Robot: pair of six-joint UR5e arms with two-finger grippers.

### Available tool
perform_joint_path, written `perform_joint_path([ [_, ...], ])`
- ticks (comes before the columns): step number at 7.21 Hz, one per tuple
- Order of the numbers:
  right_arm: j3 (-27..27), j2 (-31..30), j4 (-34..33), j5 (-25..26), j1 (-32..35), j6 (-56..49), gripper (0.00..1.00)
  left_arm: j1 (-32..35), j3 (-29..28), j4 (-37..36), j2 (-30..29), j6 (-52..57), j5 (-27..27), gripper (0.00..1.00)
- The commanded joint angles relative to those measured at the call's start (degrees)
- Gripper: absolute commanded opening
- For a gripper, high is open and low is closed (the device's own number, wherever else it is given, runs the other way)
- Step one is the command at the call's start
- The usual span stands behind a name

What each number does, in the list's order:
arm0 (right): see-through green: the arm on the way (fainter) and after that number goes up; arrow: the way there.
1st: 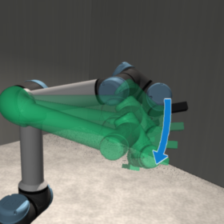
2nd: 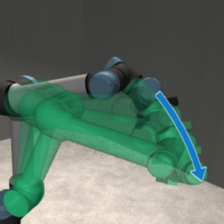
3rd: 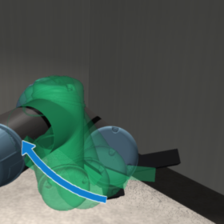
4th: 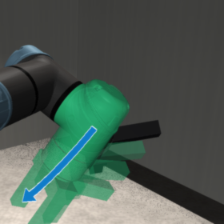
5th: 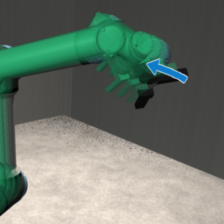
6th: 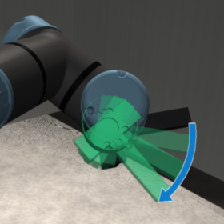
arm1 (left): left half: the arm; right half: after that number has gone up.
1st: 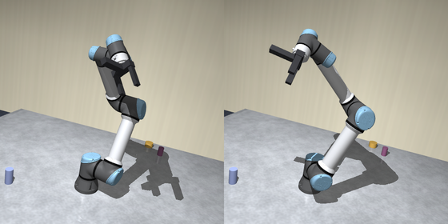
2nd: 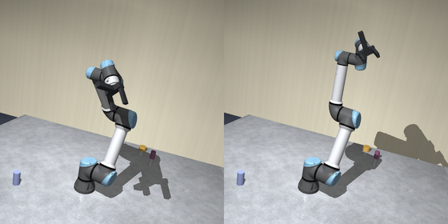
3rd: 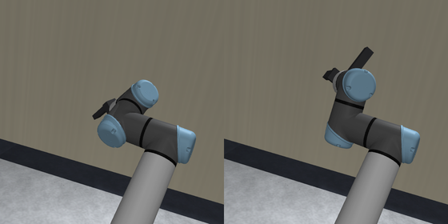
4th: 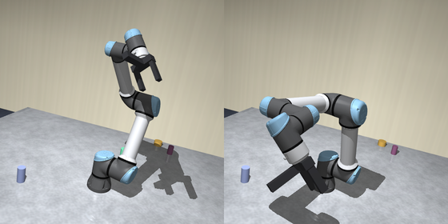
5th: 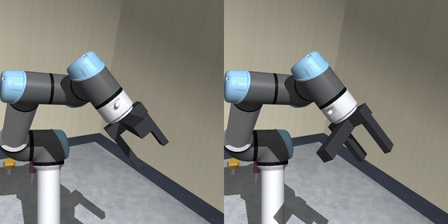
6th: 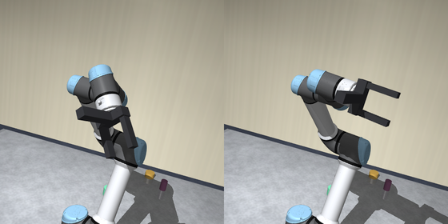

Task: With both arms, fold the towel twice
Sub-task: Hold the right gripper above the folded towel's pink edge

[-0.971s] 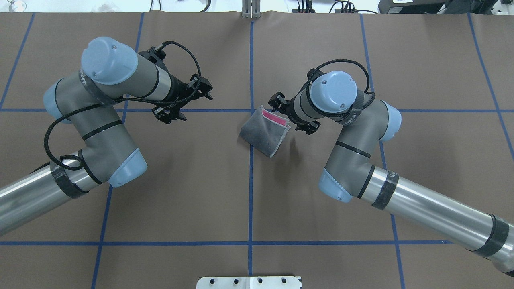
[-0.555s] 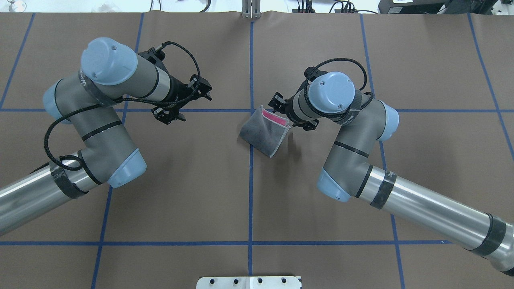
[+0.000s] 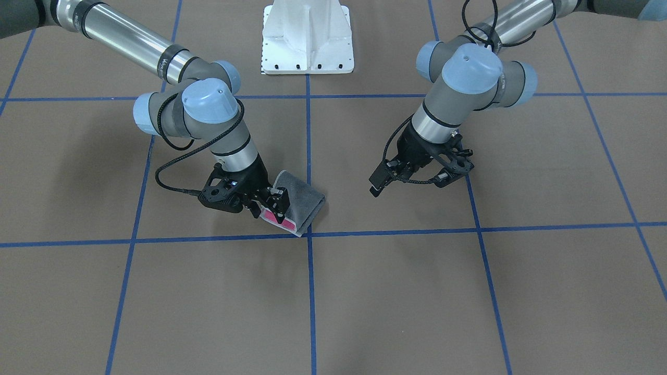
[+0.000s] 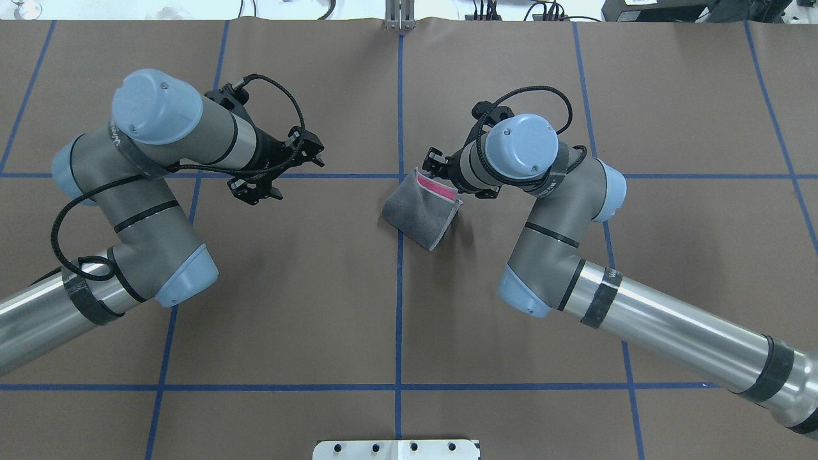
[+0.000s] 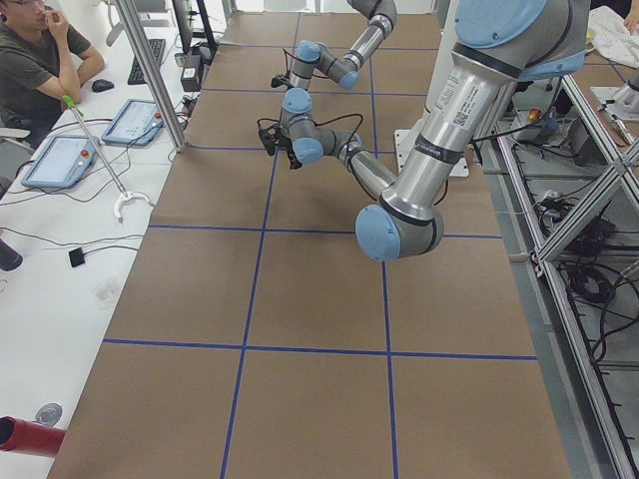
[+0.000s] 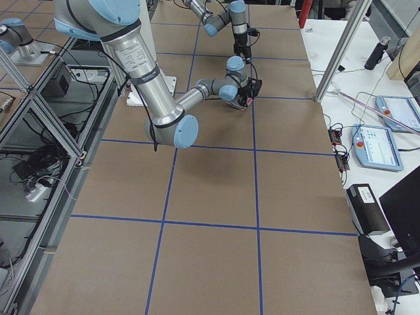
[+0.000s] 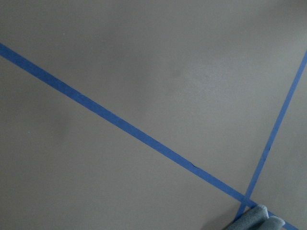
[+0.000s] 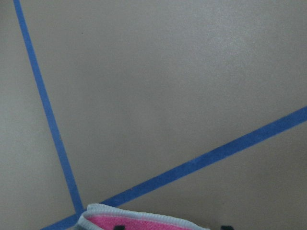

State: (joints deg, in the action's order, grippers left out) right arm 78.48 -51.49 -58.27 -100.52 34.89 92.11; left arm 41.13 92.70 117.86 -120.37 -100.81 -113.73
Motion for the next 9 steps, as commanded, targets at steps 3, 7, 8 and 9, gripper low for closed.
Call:
perform_joint_path([
  [3,-1.05,-0.36,1.49,-0.20,0.35,-4.74,0.66,0.00,0.12,0.00,0.22,0.00,0.17,1.00],
  [7,-1.05,-0.80,1.23,-0.29,0.26,-5.19,0.60,-0.26,0.12,0.00,0.14,-0.09,0.17,1.00],
  [8,-0.96,-0.80,1.23,-0.29,0.26,-5.19,0.48,-0.26,0.03,0.00,0.13,-0.09,0.26,1.00],
  [9,-0.87,-1.06,1.23,-0.29,0.26,-5.19,0.38,-0.35,0.03,0.00,0.13,-0.09,0.26,1.00],
])
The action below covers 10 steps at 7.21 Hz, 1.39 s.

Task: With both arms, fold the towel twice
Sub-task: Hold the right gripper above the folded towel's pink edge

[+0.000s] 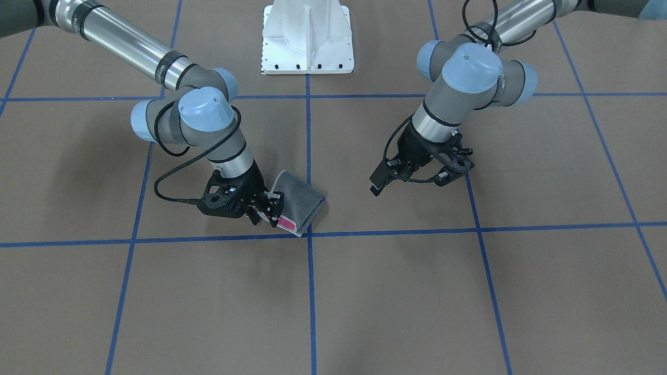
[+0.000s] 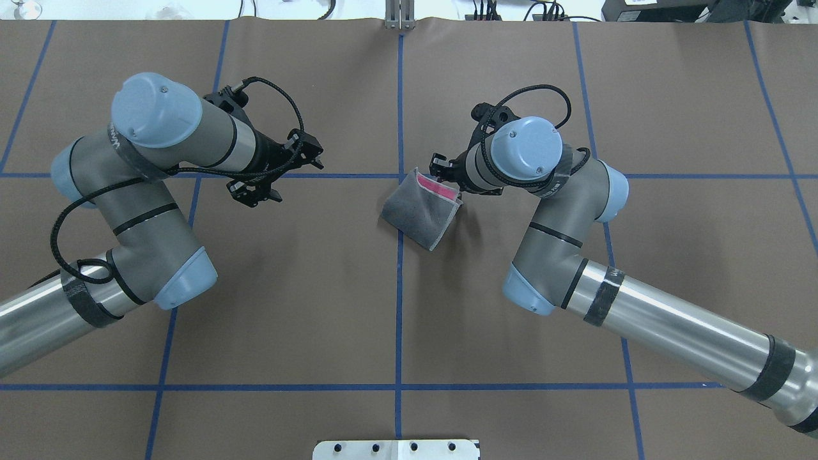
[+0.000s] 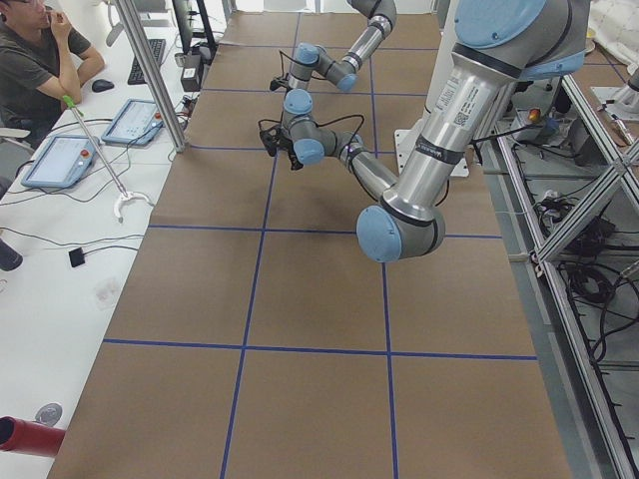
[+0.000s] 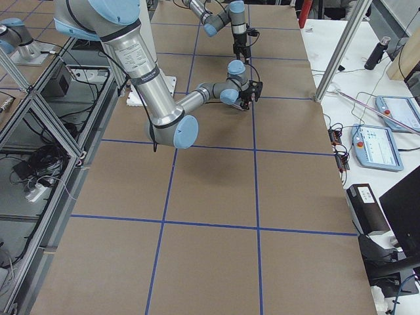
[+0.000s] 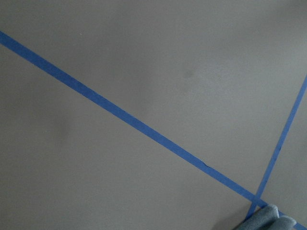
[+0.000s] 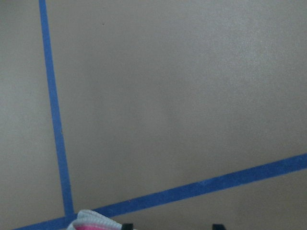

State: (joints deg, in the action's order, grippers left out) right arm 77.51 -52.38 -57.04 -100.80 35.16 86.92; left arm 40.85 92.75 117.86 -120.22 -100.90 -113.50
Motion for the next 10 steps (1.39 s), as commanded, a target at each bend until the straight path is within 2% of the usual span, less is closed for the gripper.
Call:
perform_joint_path([
  [1,0.10,-0.71,0.17,0.08,-0.09,0.01,0.32,-0.15,-0.12,0.00,-0.10,-0.09,0.12,1.00],
  [4,1.42,-1.85,0.17,0.34,0.00,0.01,0.16,-0.33,-0.29,0.00,-0.72,-0.70,0.21,1.00],
  [5,1.94,-1.94,0.17,0.43,-0.09,0.01,0.18,-0.42,-0.38,0.00,-0.72,-0.70,0.21,1.00],
  [6,2.12,-2.11,0.17,0.52,-0.09,0.01,0.32,-0.42,-0.38,0.09,-0.80,-0.70,0.21,1.00],
  [7,2.21,-2.12,0.17,0.52,-0.18,0.01,0.38,-0.42,-0.38,0.09,-0.80,-0.70,0.21,1.00],
  [10,2.21,-2.20,0.17,0.61,-0.44,0.35,0.39,-0.33,-0.38,-0.09,-0.80,-0.70,0.21,1.00],
])
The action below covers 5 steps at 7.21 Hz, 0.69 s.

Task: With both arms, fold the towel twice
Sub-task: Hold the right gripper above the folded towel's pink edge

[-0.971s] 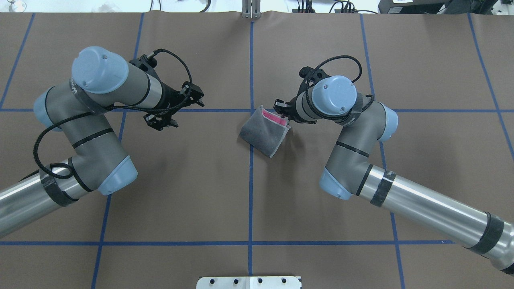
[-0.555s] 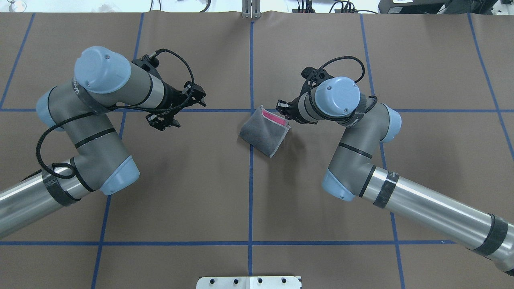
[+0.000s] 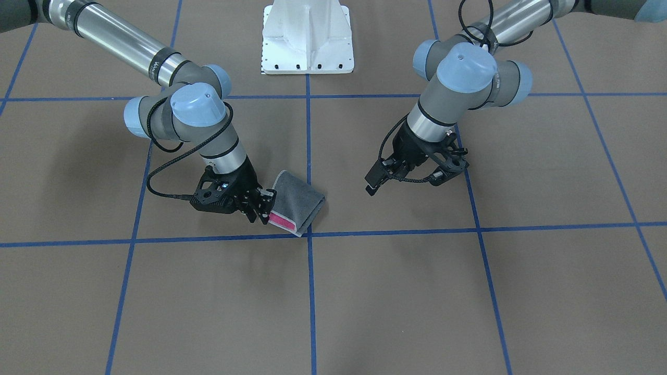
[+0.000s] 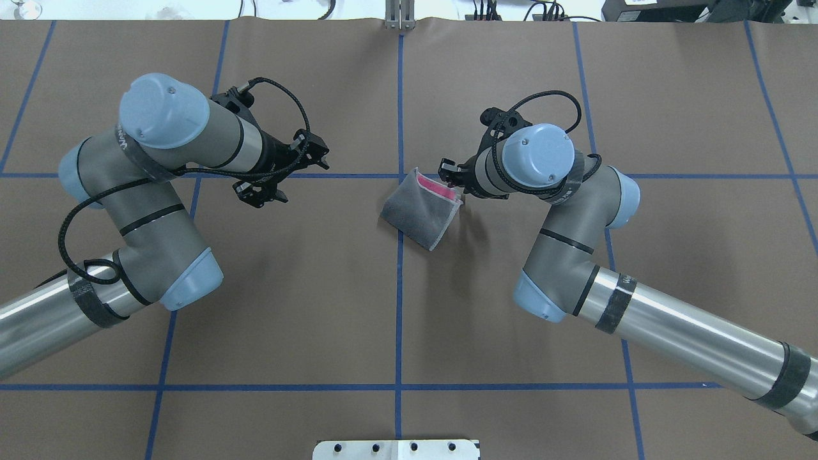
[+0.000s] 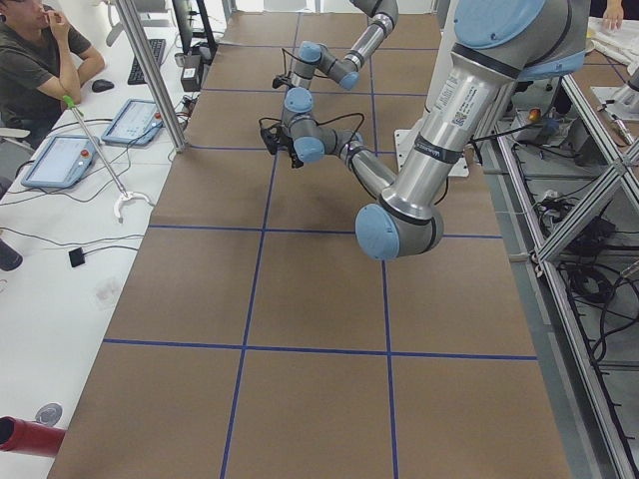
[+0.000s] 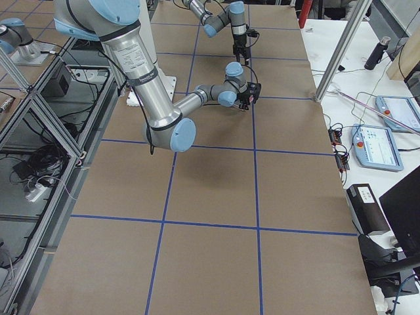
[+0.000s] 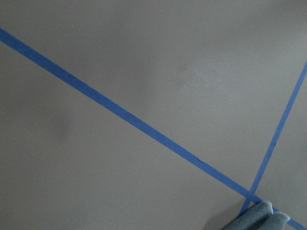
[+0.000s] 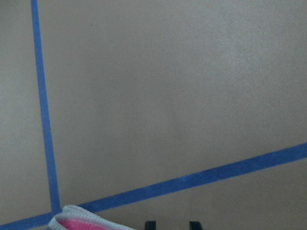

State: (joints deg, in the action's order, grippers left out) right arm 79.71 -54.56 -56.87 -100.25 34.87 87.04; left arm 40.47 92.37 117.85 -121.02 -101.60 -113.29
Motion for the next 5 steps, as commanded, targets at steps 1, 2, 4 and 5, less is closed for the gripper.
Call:
perform_joint_path([
  [1,0.01,-0.02,0.00,0.05,-0.24,0.33,0.39,0.05,0.09,-0.08,0.00,0.00,0.00,1.00],
  [2,0.01,-0.02,0.00,0.05,-0.24,0.41,0.38,0.05,0.09,-0.08,0.00,0.00,0.00,1.00],
  [4,0.01,-0.02,0.00,0.05,-0.42,0.50,0.33,0.05,0.17,-0.16,0.00,0.00,0.00,1.00],
  [5,0.01,-0.02,0.00,0.05,-0.42,0.59,0.26,0.05,0.26,-0.16,0.00,-0.09,0.00,1.00],
])
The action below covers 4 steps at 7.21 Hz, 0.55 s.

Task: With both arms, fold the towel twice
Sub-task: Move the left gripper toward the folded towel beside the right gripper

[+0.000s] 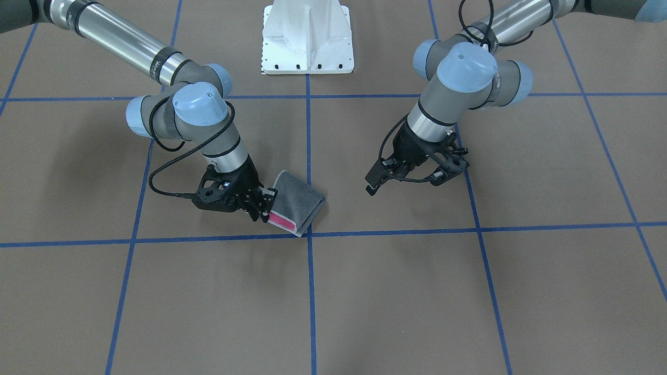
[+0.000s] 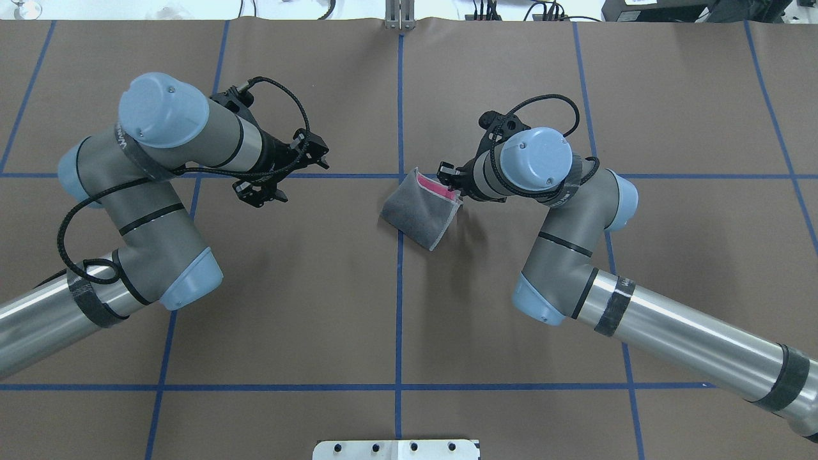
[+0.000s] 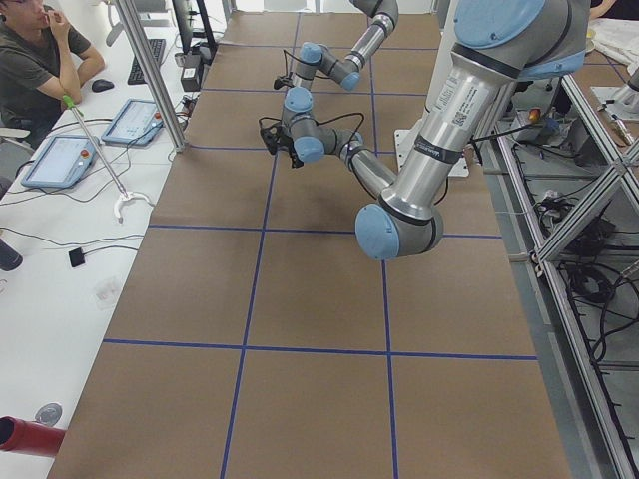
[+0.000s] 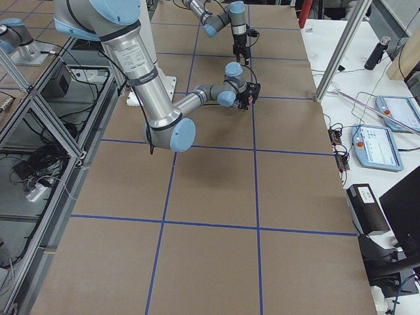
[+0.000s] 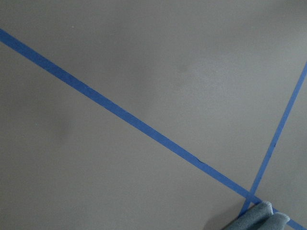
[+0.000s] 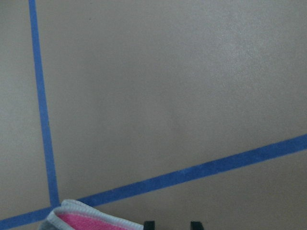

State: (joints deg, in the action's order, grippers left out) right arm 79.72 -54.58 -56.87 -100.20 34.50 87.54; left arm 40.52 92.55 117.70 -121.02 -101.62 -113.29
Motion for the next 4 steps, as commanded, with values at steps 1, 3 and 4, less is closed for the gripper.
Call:
perform_joint_path([
  [1,0.00,-0.09,0.00,0.00,-0.05,0.08,0.17,0.00,0.17,-0.10,0.00,-0.07,0.00,1.00],
  [3,0.87,-0.53,0.00,-0.09,-0.05,0.08,0.00,0.00,0.18,-0.10,0.00,-0.07,0.00,1.00],
  [4,1.05,-0.88,-0.08,-0.09,-0.05,0.00,0.00,0.00,0.18,-0.10,0.00,-0.07,0.00,1.00],
])
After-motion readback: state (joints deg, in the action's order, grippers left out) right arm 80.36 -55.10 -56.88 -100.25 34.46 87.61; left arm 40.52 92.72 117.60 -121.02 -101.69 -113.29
